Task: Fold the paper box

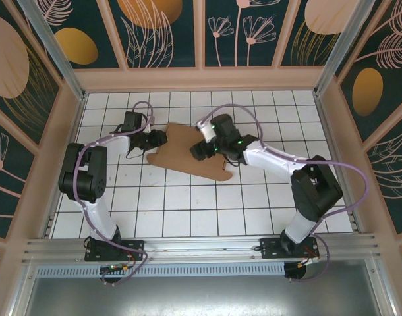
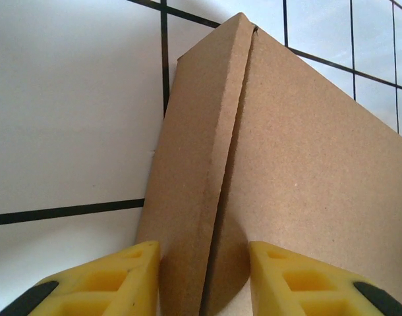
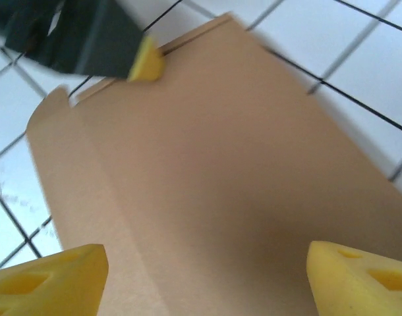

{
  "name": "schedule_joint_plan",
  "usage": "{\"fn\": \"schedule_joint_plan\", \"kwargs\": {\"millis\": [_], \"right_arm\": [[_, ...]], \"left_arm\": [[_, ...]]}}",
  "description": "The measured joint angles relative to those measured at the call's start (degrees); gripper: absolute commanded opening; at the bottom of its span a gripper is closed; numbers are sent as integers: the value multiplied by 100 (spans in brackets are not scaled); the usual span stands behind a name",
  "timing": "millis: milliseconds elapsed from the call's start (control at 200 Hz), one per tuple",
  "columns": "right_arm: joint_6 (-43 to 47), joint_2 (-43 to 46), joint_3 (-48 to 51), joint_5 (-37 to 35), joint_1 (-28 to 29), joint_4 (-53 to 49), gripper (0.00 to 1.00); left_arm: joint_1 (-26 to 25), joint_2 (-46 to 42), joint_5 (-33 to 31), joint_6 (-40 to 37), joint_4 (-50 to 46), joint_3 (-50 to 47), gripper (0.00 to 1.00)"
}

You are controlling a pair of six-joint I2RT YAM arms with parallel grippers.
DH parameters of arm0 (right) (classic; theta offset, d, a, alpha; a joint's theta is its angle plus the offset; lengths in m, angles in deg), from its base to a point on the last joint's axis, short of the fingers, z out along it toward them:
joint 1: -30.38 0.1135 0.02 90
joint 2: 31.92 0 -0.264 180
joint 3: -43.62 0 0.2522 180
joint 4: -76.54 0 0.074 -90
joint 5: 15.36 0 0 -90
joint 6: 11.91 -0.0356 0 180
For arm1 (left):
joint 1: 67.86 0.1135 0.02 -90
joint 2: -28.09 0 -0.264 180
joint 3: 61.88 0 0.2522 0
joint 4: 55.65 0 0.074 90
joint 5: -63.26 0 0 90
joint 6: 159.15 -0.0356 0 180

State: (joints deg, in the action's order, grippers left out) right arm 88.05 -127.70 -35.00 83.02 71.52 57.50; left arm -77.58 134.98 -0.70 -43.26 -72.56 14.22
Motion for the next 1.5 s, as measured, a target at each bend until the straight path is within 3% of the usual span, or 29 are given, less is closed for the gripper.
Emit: {"fn": "schedule_joint_plan", "kwargs": {"millis": [225, 505, 646, 751, 836, 936, 1071, 1186, 1361, 1496], "right_arm": [[1692, -153, 249, -125, 313, 310, 88], [2446, -743, 114, -350, 588, 282, 90], [2752, -984, 118, -1058, 734, 413, 88], [3130, -1191, 260, -1967, 881, 905, 77], [3432, -1309, 470, -2579, 1010, 1445, 62], [3777, -1344, 673, -3038, 1115, 1908, 49], [4068, -1449, 774, -3375, 1141, 2317, 40], [4186, -1519, 793, -3539, 1141, 2494, 44], [4074, -1528, 809, -3565, 1141, 2564, 68], [3274, -885, 955, -2612, 984, 2127, 73]], "left_arm": [[-17, 7, -48, -87, -31, 24, 37], [-17, 7, -39, -103, -28, 24, 37], [-17, 9, -31, -103, -24, 24, 36], [-17, 15, -9, -101, -7, 26, 35], [-15, 28, 15, -98, 2, 33, 35], [-15, 50, 52, -96, 42, 35, 35], [-15, 55, 74, -85, 61, 35, 35], [-15, 70, 76, -79, 107, 35, 35], [-15, 76, 70, -79, 142, 35, 35], [-15, 74, 57, -83, 142, 35, 36]]}}
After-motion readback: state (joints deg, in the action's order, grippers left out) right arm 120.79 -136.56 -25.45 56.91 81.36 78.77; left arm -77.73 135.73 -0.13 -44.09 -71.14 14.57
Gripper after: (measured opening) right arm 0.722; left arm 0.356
